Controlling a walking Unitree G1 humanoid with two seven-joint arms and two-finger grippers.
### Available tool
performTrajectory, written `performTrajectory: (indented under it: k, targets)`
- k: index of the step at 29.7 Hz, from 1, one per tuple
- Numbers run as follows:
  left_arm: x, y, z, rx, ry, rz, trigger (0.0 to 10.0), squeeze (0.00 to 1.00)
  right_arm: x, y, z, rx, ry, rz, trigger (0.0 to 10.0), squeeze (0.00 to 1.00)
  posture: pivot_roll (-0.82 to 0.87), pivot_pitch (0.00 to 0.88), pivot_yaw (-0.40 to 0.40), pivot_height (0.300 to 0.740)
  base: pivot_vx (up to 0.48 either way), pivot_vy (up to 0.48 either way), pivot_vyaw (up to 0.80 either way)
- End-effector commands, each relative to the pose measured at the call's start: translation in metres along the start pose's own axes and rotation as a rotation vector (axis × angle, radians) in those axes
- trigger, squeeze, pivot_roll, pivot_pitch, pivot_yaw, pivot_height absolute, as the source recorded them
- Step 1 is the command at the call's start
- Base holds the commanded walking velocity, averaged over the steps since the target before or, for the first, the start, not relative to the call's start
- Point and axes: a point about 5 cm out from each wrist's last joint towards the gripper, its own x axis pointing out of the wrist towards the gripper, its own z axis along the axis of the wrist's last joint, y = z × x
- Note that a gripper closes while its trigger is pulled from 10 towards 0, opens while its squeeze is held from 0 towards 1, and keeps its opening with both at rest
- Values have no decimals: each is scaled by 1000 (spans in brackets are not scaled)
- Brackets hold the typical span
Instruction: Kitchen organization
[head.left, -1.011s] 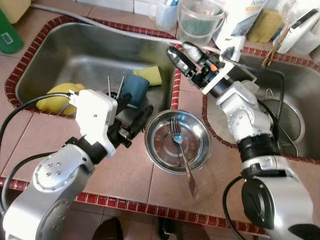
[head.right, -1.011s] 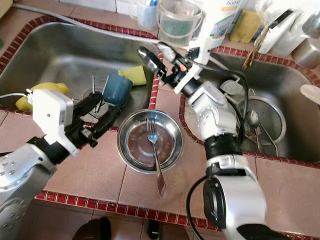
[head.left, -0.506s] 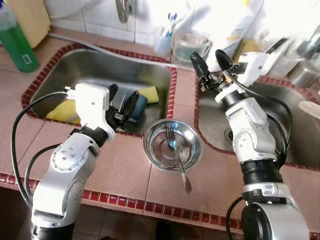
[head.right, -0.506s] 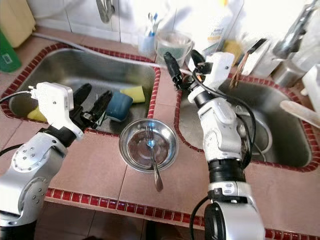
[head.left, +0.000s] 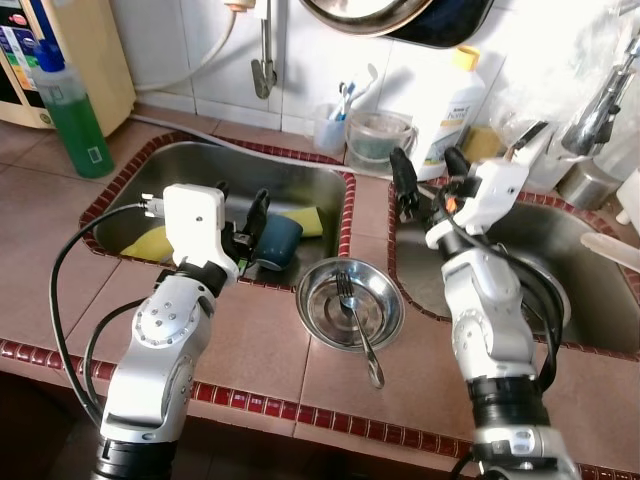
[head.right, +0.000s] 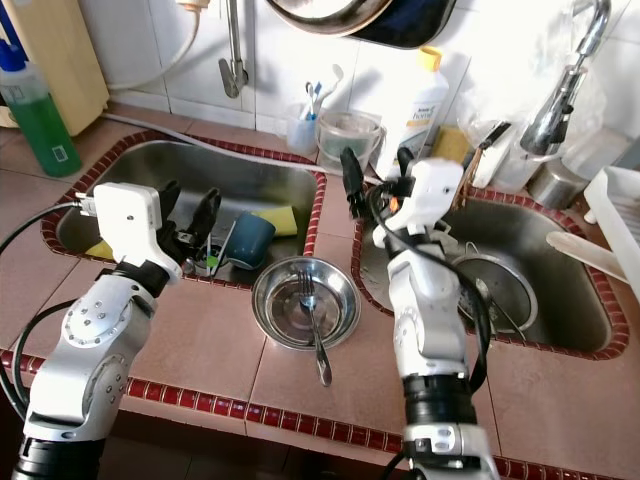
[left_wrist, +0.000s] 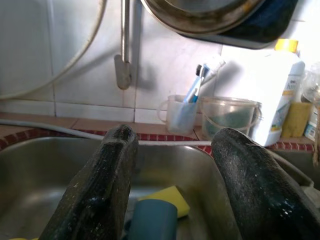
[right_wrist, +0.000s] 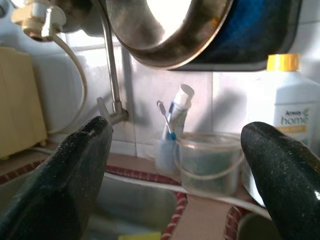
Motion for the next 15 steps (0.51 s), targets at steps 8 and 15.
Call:
performTrajectory:
  k: [8, 15]
  targets:
    - [-5, 5, -18, -25, 29, 26, 10000, 0, -22, 8, -15, -86, 38, -88, 10000, 992, -122, 0, -74, 732, 0, 0, 0]
    - [-15, 4, -23, 18, 34, -21, 10000, 0, -35, 15, -21, -188, 49, -74, 10000, 0, -122, 0, -75, 732, 0, 0, 0]
